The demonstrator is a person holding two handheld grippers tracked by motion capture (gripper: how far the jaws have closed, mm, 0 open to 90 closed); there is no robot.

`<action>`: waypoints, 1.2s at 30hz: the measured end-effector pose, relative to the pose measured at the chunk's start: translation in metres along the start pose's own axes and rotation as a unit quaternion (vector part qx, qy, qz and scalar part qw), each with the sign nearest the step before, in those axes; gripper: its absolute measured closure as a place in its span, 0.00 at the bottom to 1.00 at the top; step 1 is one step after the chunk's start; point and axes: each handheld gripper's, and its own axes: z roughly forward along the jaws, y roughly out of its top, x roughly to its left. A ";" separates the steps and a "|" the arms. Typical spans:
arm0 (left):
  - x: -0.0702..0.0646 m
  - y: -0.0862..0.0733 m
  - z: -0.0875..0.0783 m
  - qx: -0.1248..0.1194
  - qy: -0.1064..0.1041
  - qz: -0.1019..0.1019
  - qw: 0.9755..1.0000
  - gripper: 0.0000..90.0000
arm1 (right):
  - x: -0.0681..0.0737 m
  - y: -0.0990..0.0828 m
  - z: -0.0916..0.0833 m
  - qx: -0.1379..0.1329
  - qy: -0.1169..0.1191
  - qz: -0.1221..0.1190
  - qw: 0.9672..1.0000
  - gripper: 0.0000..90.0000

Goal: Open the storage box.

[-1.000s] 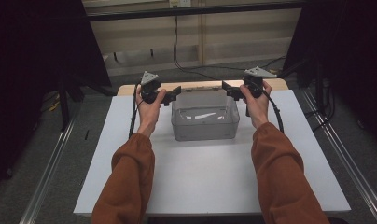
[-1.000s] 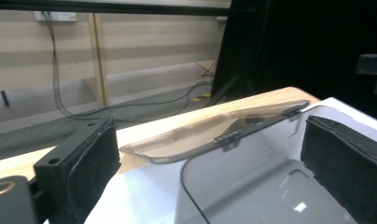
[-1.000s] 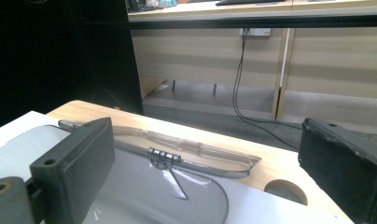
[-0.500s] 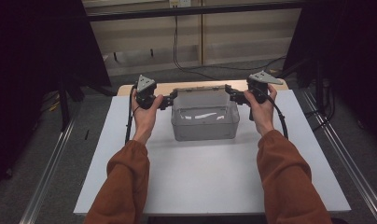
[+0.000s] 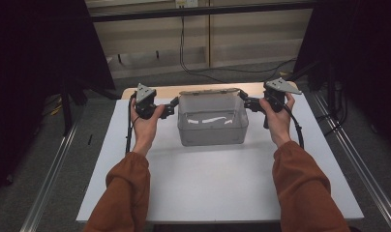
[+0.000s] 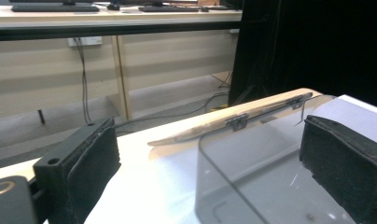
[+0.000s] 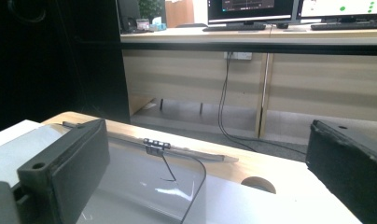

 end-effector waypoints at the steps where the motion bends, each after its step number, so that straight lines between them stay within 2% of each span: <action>1: 0.001 0.000 -0.002 -0.003 0.005 -0.003 1.000 0.05 | 0.000 0.000 -0.001 -0.001 -0.001 -0.002 1.000 0.00; 4: 0.005 -0.003 -0.007 -0.007 0.010 -0.018 1.000 0.05 | 0.003 -0.001 -0.004 -0.003 0.002 -0.003 1.000 0.00; 8: 0.006 -0.009 -0.013 -0.005 0.024 -0.012 1.000 0.05 | 0.007 -0.002 -0.010 -0.005 0.002 -0.008 1.000 0.00; 14: 0.006 -0.014 -0.022 -0.010 0.019 -0.015 1.000 0.05 | 0.011 -0.006 -0.016 -0.009 -0.004 -0.015 1.000 0.00; 22: 0.005 -0.021 -0.038 -0.024 0.019 -0.022 0.999 0.05 | 0.010 -0.010 -0.028 -0.014 -0.016 -0.018 1.000 0.00; 32: 0.000 -0.034 -0.051 -0.030 0.013 -0.018 0.999 0.05 | 0.014 -0.016 -0.042 -0.013 -0.022 -0.027 0.999 0.00; 34: -0.001 -0.035 -0.053 -0.023 0.014 -0.007 1.000 0.05 | 0.014 -0.017 -0.045 -0.012 -0.023 -0.026 0.999 0.00; 36: -0.004 -0.034 -0.056 -0.024 0.012 -0.007 1.000 0.05 | 0.014 -0.018 -0.048 -0.011 -0.026 -0.026 0.999 0.00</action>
